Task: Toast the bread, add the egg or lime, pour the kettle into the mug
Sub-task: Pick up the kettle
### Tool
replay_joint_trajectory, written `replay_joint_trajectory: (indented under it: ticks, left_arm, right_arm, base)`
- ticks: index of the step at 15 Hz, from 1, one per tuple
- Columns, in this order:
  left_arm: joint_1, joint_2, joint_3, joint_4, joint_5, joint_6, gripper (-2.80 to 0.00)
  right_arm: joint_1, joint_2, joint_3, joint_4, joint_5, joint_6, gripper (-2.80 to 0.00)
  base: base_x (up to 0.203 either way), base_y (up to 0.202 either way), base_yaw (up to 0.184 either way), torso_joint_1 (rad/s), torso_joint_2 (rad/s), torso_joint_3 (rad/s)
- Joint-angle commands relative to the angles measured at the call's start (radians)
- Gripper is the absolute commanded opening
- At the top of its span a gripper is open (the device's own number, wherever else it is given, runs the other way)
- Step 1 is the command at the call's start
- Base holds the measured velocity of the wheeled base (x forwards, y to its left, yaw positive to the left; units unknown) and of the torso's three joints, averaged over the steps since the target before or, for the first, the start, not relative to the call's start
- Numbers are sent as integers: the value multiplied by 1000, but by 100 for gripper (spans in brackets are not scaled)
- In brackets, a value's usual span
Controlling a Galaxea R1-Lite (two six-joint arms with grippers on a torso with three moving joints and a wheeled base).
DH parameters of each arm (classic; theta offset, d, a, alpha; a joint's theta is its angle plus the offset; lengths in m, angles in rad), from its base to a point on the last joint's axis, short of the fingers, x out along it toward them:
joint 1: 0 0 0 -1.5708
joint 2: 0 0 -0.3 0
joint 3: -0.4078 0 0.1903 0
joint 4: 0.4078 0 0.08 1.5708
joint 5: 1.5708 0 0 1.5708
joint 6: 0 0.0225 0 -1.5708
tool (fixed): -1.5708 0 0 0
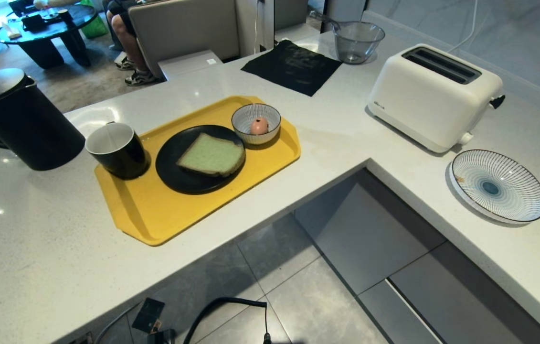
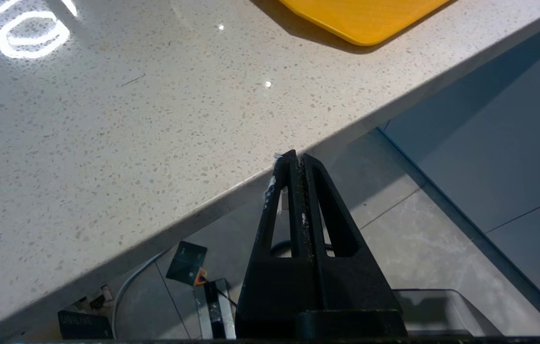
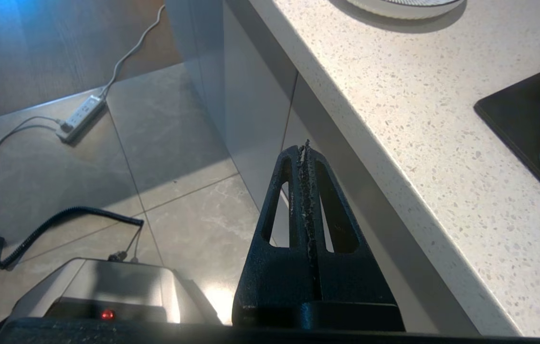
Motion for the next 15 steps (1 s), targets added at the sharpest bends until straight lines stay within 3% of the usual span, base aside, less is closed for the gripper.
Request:
replay_joint_trajectory:
  ticks: [1, 7, 15]
  left_arm:
    - [0, 0, 14, -1, 0, 0, -280]
    - [0, 0, 14, -1, 1, -1, -280]
    - [0, 0, 14, -1, -2, 8, -280]
  right_arm:
    - [0, 1, 0, 0, 1, -1, -280]
    - [0, 1, 0, 0, 1, -1, -280]
    - [0, 1, 2, 0, 1, -1, -280]
  base:
    - [0, 0, 0, 3, 2, 198]
    - [0, 0, 0, 0, 4, 177]
    - [0, 0, 0, 0, -1, 10]
